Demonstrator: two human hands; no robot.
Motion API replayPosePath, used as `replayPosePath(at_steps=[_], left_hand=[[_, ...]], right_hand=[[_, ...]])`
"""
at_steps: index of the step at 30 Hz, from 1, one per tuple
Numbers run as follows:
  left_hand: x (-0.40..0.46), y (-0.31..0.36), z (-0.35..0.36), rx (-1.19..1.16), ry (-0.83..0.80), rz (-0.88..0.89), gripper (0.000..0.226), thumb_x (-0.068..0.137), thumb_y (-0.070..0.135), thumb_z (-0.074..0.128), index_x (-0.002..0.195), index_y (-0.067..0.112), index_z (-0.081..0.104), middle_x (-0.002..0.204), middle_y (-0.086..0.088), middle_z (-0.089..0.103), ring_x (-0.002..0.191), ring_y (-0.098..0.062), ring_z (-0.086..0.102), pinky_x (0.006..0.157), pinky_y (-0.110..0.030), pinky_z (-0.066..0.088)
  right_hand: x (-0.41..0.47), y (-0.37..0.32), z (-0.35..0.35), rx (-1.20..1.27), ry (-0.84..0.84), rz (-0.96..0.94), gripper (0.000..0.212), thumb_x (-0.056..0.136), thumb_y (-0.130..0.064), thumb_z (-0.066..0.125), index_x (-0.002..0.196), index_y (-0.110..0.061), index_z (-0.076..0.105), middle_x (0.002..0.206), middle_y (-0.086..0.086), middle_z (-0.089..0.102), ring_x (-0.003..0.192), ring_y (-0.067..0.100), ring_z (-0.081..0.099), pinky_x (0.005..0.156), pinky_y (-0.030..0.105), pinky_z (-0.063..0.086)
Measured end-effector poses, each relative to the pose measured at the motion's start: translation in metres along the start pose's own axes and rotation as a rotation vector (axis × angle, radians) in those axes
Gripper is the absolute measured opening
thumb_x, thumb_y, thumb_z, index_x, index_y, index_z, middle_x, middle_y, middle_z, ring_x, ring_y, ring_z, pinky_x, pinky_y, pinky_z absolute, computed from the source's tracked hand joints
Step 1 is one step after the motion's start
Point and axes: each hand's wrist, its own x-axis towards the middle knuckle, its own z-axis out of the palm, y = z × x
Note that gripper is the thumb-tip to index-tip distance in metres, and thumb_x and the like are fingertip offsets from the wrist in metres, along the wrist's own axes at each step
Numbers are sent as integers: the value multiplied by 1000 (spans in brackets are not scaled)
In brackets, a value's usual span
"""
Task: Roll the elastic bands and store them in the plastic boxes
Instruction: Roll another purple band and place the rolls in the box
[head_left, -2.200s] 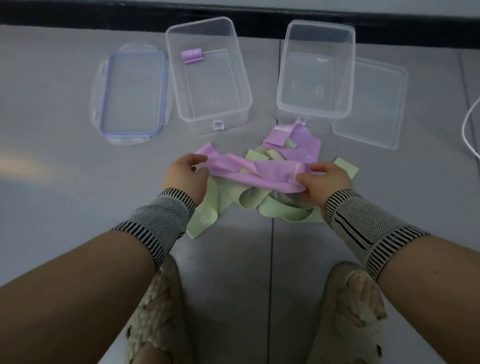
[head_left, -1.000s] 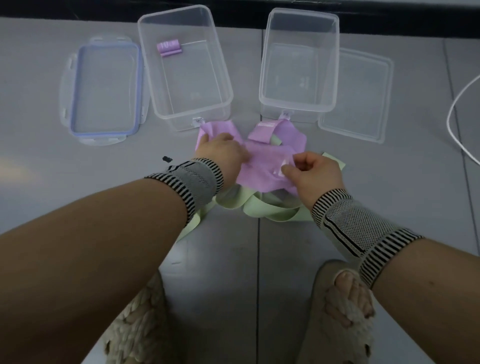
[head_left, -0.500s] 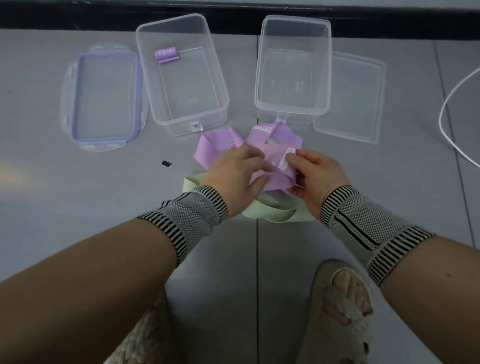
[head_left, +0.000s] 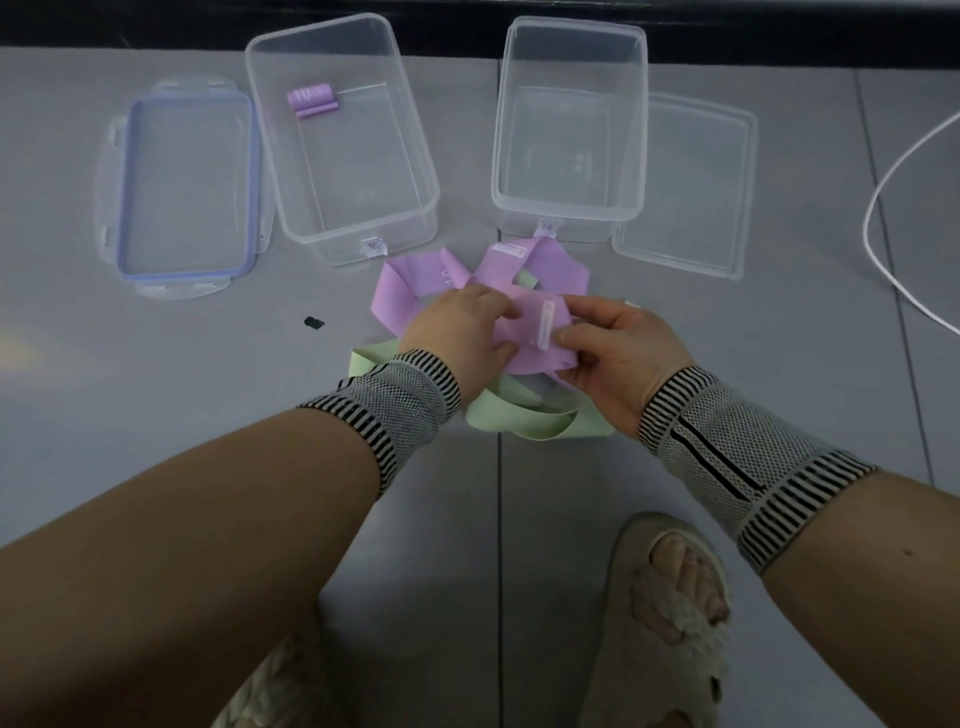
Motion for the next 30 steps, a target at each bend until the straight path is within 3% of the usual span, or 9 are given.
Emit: replayPosePath(at_steps=[7, 12, 17, 20, 22, 24, 25, 27, 30], left_hand=[[-4, 3, 5, -14, 19, 44, 44, 83, 39, 63, 126, 29, 56, 127, 4, 58, 113, -22, 52, 93, -30, 39], [-1, 6, 5, -32, 133, 45, 24, 88, 30, 57, 108, 21, 67, 110, -1, 65, 102, -25, 57, 83, -31, 43], [-2, 6, -15, -121, 302, -26, 9, 79, 12, 60, 89, 12, 61, 88, -6, 64, 80, -27, 57, 69, -30, 40], [-14, 6, -27, -41, 457, 248, 10, 72, 7, 54, 80, 11, 59, 79, -7, 59, 69, -26, 53, 62, -29, 40], [-26, 4, -15, 62, 224, 324, 18, 80, 13, 49, 91, 13, 64, 90, -8, 61, 77, -28, 58, 64, -32, 45], [-35, -5, 5, 152, -102, 211, 24, 88, 19, 51, 107, 19, 64, 109, -4, 61, 96, -27, 59, 77, -33, 45], [-37, -12, 12, 126, -128, 169, 25, 87, 19, 54, 110, 19, 64, 113, -3, 60, 101, -27, 58, 82, -34, 45], [-35, -22, 13, 18, 17, 125, 26, 83, 14, 59, 108, 15, 66, 115, -6, 61, 104, -31, 56, 88, -38, 46], [-19, -42, 2, 3, 190, -72, 30, 83, 13, 58, 112, 17, 64, 125, -4, 56, 113, -29, 49, 96, -37, 40]], right_hand=[[0, -5, -2, 55, 24, 14, 29, 83, 15, 52, 101, -4, 63, 84, 14, 64, 67, 21, 65, 55, 26, 55], [0, -6, -3, 93, 54, 15, 25, 83, 13, 56, 96, -7, 64, 79, 10, 67, 61, 16, 67, 54, 24, 55], [1, -8, -2, 85, 101, 5, 25, 83, 14, 56, 95, -8, 62, 78, 10, 63, 53, 12, 64, 47, 20, 49], [5, -10, -11, 32, 148, -22, 26, 82, 10, 59, 95, -12, 63, 79, 8, 61, 56, 13, 61, 49, 22, 49], [7, -6, -23, -76, 238, -16, 25, 82, 8, 61, 93, -15, 64, 85, 10, 63, 62, 15, 62, 53, 24, 50], [9, 4, -39, -303, 336, -20, 27, 79, 7, 63, 94, -16, 66, 86, 11, 66, 67, 18, 64, 58, 28, 52], [9, 9, -46, -424, 373, -25, 28, 76, 5, 64, 94, -17, 67, 83, 9, 67, 68, 21, 65, 62, 33, 56], [9, 16, -56, -567, 441, -15, 28, 72, -1, 67, 90, -22, 66, 78, 6, 68, 74, 26, 68, 74, 44, 58], [11, 18, -62, -542, 487, 5, 26, 70, -3, 68, 84, -25, 64, 77, 7, 69, 77, 29, 69, 78, 49, 57]])
